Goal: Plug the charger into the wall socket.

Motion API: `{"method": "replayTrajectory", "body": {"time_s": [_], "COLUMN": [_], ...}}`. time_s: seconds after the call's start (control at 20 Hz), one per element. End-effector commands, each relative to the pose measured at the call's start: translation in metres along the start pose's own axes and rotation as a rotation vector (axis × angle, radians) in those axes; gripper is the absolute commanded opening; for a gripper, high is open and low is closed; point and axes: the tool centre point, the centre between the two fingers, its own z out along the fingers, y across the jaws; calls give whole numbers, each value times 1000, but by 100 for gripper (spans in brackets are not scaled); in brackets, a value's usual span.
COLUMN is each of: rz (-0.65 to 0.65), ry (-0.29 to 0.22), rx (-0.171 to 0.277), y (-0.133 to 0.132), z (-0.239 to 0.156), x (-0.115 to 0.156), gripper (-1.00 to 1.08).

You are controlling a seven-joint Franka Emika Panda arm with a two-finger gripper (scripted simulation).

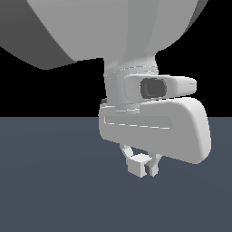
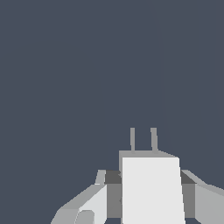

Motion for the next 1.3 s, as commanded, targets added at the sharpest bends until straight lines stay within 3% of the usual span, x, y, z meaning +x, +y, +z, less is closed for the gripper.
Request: {"method": "replayTrajectory", "body": {"time_s": [0.0,0.55,1.25], "rz": [-5,-139,-487], "ry": [0,3,7], "rx": [1,25,88], "y": [0,-4,-20], "z": [0,-8,-30], "x": [1,12,37], "gripper": [-100,-100,-100]}}
